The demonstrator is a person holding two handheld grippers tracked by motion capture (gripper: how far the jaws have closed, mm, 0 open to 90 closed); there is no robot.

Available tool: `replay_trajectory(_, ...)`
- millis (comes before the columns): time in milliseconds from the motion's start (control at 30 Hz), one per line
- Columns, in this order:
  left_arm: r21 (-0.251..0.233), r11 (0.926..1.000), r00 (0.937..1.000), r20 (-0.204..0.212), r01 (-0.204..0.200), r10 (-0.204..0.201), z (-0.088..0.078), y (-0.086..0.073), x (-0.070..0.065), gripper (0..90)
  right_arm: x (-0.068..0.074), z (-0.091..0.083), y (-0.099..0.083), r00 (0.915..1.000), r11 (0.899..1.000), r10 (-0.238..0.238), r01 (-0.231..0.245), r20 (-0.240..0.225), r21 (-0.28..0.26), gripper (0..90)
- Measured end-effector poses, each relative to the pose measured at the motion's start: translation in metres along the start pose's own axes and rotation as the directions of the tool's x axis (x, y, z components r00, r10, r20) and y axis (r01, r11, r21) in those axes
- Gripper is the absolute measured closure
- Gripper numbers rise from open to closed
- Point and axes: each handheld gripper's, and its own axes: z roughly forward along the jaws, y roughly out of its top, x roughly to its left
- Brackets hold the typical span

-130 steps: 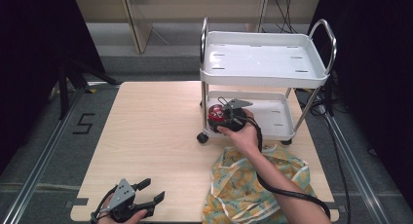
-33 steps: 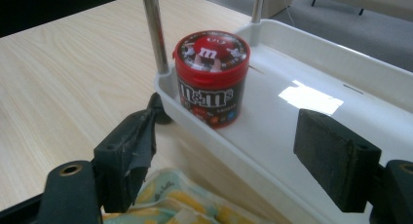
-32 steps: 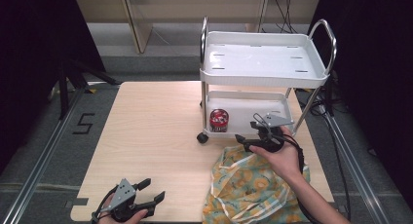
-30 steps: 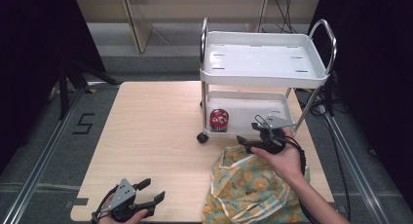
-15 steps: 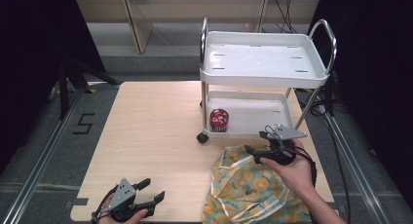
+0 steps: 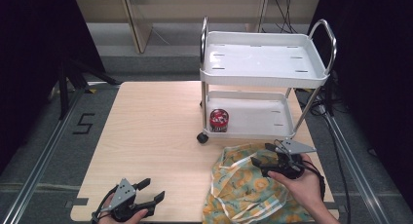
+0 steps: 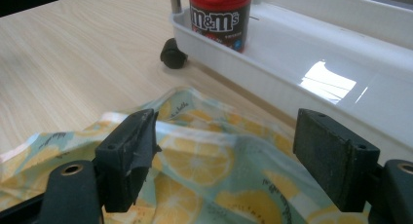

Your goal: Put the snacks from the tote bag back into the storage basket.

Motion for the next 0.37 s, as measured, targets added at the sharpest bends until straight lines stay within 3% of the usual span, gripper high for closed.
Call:
replay_trajectory(100, 0.003, 1.0000, 1.0000, -0.002, -0.002, 0.003, 0.000, 0.000, 0.000, 29.2, 0.000, -0.001, -0.007, 0.9999, 1.000, -0.010, 0.010, 0.003, -0.014, 24.7)
replay_trajectory(167, 0.002, 0.9996, 0.9996, -0.007, 0.029, -0.029, 0.000, -0.001, -0.002, 29.1, -0.001, -0.003, -0.011, 0.9996, 1.000, -0.025, 0.024, -0.014, -0.019, 24.8)
replay_trajectory(200, 0.001, 0.9996, 0.9996, -0.007, 0.029, -0.029, 0.000, -0.001, -0.002, 29.1, 0.001, -0.003, -0.015, 1.0000, 1.000, -0.005, 0.005, -0.004, -0.030, 24.9)
replay_trajectory(233, 0.001, 0.9997, 0.9997, -0.005, 0.023, -0.022, 0.000, 0.000, -0.002, 29.1, -0.003, -0.002, -0.016, 0.9987, 0.998, -0.049, 0.048, -0.013, -0.051, 24.9)
replay_trajectory(267, 0.005, 1.0000, 1.0000, 0.000, -0.006, 0.006, 0.000, 0.000, 0.000, 29.1, -0.001, -0.004, -0.018, 0.9996, 0.999, -0.023, 0.022, -0.015, -0.032, 24.9)
replay_trajectory(367, 0.005, 1.0000, 1.0000, 0.002, -0.007, 0.007, 0.000, 0.000, 0.000, 29.0, -0.001, -0.004, -0.021, 0.9999, 0.999, -0.006, 0.005, -0.013, -0.043, 24.9)
